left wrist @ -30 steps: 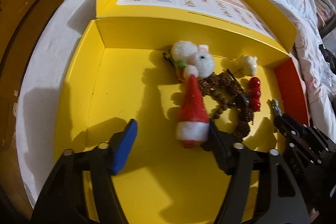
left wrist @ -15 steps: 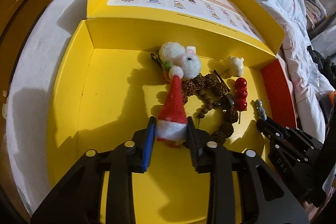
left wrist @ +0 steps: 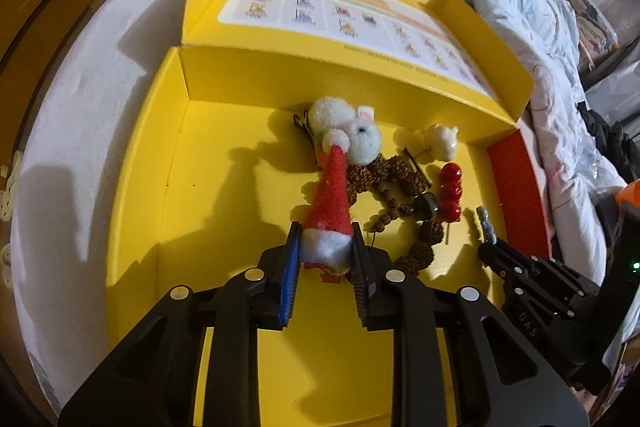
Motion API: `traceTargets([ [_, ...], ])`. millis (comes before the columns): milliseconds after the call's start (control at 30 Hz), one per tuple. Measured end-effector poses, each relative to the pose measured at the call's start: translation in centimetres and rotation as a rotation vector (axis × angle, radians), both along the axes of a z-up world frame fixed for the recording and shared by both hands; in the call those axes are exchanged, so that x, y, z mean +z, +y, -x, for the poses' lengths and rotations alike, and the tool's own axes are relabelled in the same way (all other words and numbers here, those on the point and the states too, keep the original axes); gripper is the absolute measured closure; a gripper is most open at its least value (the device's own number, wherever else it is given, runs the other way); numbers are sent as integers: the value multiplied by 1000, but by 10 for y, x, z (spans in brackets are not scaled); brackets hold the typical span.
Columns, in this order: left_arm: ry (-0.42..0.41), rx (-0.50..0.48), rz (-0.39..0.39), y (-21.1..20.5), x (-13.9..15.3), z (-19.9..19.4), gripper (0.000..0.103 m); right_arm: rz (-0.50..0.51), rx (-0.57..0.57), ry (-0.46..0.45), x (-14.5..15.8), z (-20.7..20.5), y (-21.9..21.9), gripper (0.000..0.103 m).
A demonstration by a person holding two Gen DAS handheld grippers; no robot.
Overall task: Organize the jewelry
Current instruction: 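Grasp the blue figure clip with the right tool while the left grasps the red Santa-hat clip, then carry both clips out of the box and open both tools over the bedspread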
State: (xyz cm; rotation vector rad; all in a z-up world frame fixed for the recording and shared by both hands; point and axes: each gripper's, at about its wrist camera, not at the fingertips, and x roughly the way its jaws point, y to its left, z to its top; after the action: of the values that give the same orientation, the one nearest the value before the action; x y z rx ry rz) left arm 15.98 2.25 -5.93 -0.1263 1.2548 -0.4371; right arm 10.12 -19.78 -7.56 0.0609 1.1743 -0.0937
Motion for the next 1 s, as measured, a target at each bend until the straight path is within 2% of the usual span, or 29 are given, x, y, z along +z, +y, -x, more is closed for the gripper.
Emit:
traceTargets([
  [300,-40,11,21,10,27,10,79,-58,0,-31,23,12,-1,89],
  [467,-62,-3,12,11,42,29,79,-93,7,-68,50,30,0,89],
  [700,-86,-71,24,10,67,83,79,-134,27,-126,94,70,-3,89],
  [1000,-28,-248,94,-20,65,180,79,-141,-45,-152,124,143,-50,89],
])
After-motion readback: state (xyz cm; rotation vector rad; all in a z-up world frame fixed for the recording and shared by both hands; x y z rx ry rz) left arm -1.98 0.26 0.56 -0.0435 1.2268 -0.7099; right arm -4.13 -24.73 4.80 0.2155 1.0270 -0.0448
